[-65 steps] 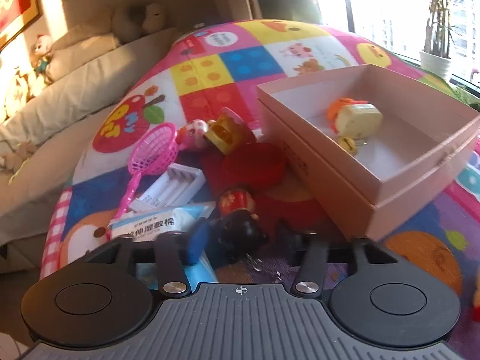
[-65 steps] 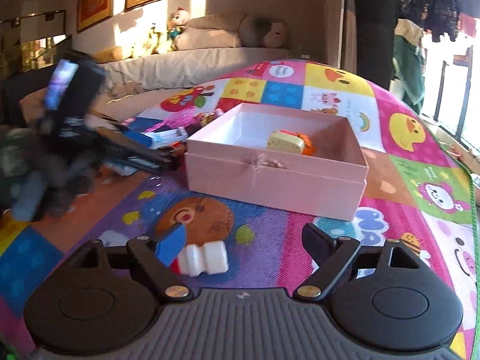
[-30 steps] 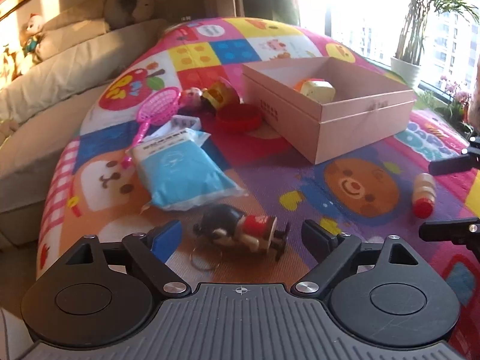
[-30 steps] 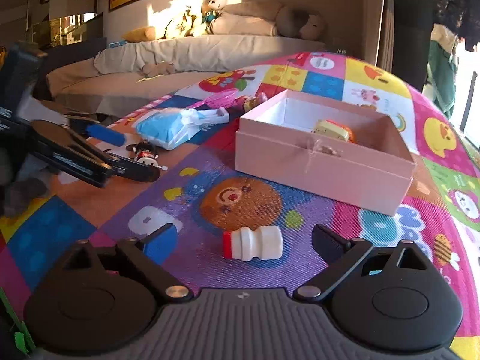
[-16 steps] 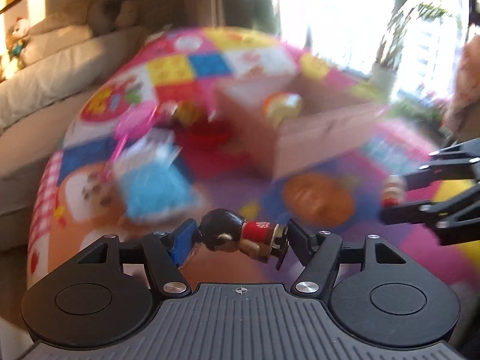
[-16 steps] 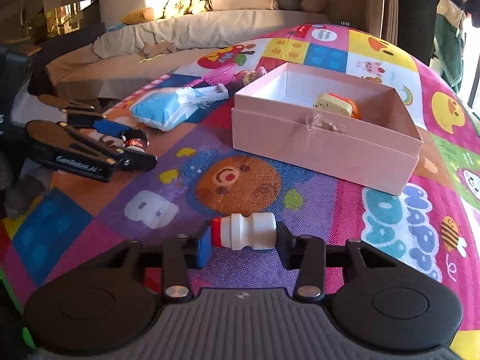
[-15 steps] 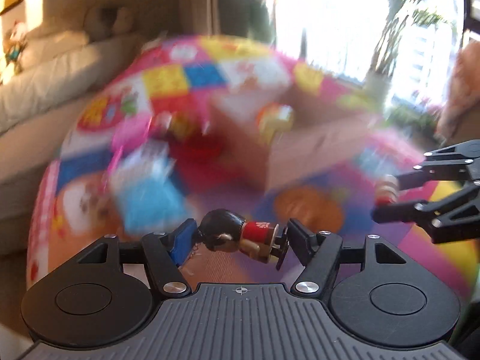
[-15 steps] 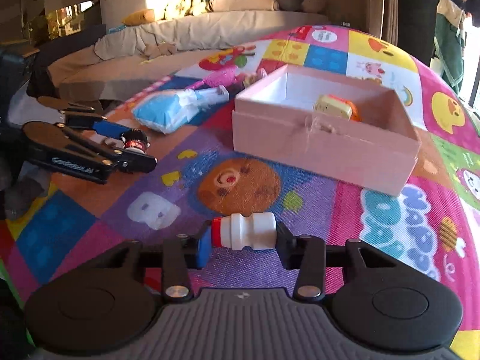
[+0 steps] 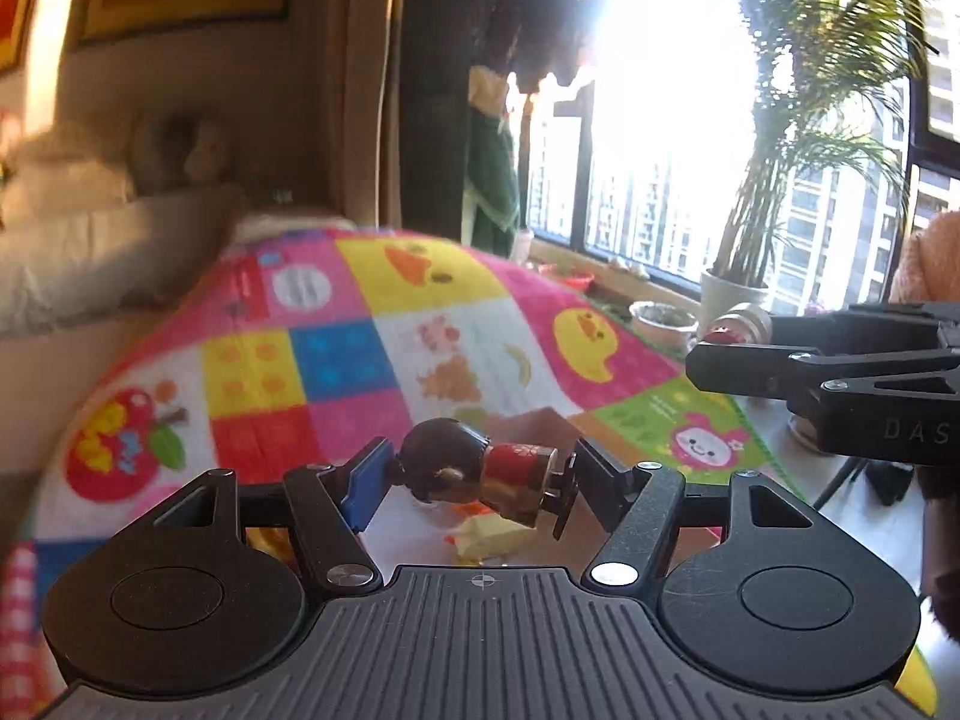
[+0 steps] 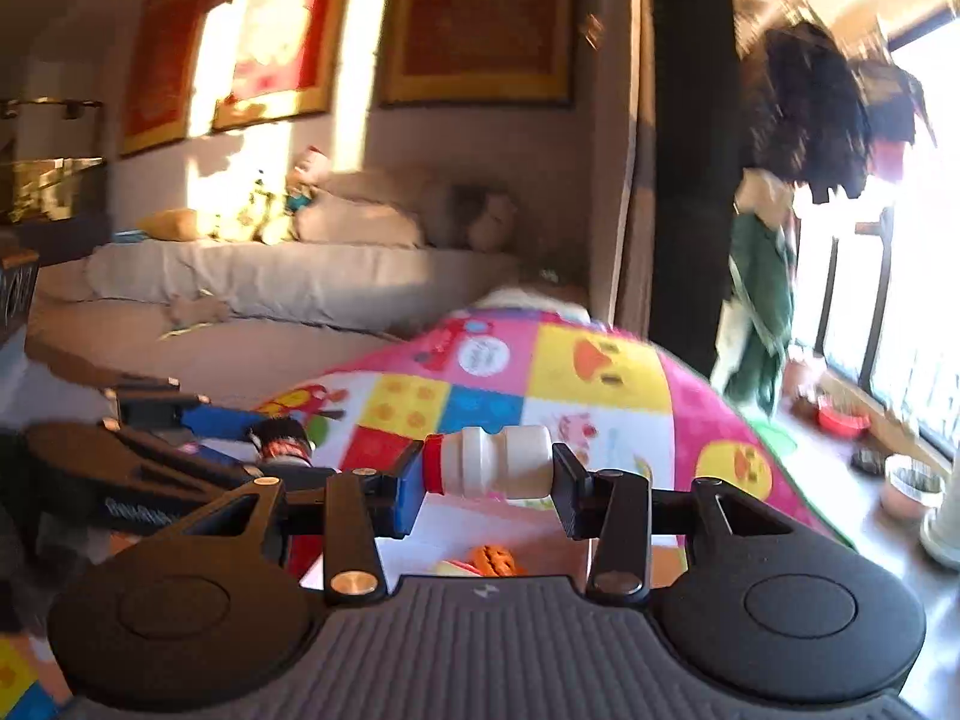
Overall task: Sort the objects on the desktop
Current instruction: 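Lower both held toys into the pink box and open both grippers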
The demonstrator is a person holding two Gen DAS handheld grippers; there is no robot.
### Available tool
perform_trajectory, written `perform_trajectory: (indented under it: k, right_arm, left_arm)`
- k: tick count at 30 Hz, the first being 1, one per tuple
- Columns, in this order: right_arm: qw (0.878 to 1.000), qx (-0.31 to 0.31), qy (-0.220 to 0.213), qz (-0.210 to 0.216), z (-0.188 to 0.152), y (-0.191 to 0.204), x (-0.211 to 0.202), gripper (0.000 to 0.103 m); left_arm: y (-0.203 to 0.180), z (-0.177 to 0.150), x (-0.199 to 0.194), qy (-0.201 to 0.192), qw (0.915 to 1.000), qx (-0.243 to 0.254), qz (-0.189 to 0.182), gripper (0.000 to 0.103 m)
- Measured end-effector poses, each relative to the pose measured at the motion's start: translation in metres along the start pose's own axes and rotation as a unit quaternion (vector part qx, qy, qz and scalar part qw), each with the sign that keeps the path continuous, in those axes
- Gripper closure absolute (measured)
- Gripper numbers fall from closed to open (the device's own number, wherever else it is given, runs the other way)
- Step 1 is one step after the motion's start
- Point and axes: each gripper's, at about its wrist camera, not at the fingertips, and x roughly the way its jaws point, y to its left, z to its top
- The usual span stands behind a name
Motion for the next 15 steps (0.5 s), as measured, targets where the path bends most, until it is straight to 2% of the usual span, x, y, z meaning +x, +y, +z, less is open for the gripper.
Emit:
perform_trajectory:
  k: [2,4,6,8,9,11,15]
  right_arm:
    - [1.000,0.015,0.014,-0.002,-0.002,-0.008,0.017,0.060]
    - [0.999,0.020,0.037,0.006,-0.006,-0.012,0.035,0.060]
    - [0.998,0.030,0.056,0.000,-0.012,-0.014,0.047,0.050]
    - [0.998,0.034,0.057,-0.003,-0.017,-0.014,0.049,0.047]
    - [0.998,0.034,0.056,-0.004,-0.018,-0.014,0.050,0.045]
    - [0.998,0.034,0.053,-0.006,-0.019,-0.014,0.052,0.041]
    - [0.998,0.024,0.058,0.004,-0.021,-0.002,0.055,0.036]
  left_arm:
    - [0.007,-0.005,0.014,0.018,0.9996,-0.015,-0.014,0.031]
    - [0.013,-0.012,0.019,0.032,0.9992,-0.020,-0.016,0.017]
    - [0.021,-0.019,0.011,0.033,0.9992,-0.023,-0.007,0.012]
    - [0.031,-0.026,-0.003,0.031,0.9992,-0.027,0.003,0.009]
    - [0.037,-0.030,-0.011,0.029,0.9991,-0.025,0.016,0.008]
    - [0.049,-0.042,-0.028,0.024,0.9975,-0.012,0.066,0.007]
    - [0.067,-0.078,-0.056,0.032,0.9849,0.023,0.169,0.006]
